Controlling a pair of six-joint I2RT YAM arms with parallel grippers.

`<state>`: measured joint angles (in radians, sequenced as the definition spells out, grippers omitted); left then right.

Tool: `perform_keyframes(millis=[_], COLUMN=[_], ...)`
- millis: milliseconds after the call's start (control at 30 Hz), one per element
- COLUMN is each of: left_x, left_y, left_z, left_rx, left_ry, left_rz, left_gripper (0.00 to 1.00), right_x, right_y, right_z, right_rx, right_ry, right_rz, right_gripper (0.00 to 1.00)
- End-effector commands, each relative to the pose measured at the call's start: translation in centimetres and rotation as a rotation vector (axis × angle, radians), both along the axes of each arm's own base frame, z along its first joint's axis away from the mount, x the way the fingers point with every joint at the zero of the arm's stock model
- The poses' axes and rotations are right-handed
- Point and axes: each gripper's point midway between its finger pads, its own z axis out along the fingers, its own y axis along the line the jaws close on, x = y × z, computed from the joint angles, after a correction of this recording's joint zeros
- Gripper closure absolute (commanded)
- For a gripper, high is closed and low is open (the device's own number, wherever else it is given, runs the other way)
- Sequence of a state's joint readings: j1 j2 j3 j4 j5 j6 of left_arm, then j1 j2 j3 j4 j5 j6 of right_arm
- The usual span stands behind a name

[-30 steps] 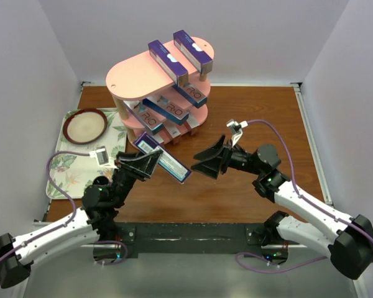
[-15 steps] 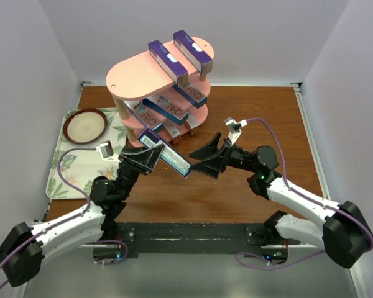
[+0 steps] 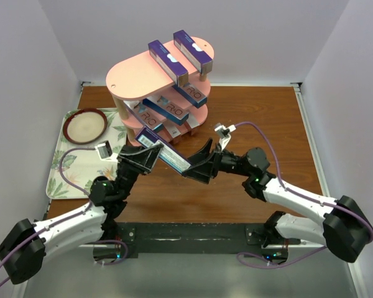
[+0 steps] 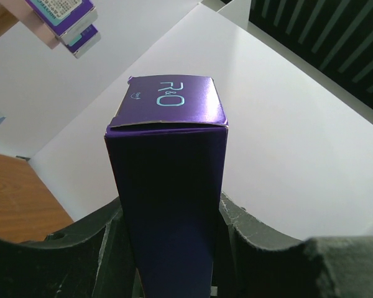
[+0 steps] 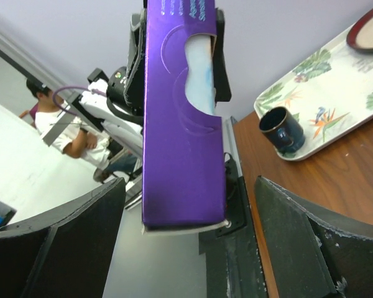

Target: Place and organize the toothpastes onto the shelf

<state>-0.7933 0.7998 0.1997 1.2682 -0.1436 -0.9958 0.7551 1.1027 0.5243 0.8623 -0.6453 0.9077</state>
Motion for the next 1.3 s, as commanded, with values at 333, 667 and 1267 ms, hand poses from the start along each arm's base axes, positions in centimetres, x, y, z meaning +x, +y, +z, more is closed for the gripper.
perform_keyframes(millis=[333,667,1267], left_x=[-1.4,-0.4,1.5], left_y=[1.1,0.7,11.2], left_z=[3.4,1.3,-2.9], left_rx=[-0.098,0.067,0.846], left_ry=[-0.103,-0.067,0.180], left_rz=[-0.014,0.068,0.620], left_gripper=[0.61,0.21,0.04], right_x=[0.3,1.1,7.6], right_y=[1.0,0.8,2.5], right_z=[4.1,4.7,9.5], right_rx=[0.101,0.014,-0.486], right_ry=[-0.104,-0.184,-0.488], right_rz=[-0.020,-0.082,-0.377], right_gripper=[0.44,0.76,0.77])
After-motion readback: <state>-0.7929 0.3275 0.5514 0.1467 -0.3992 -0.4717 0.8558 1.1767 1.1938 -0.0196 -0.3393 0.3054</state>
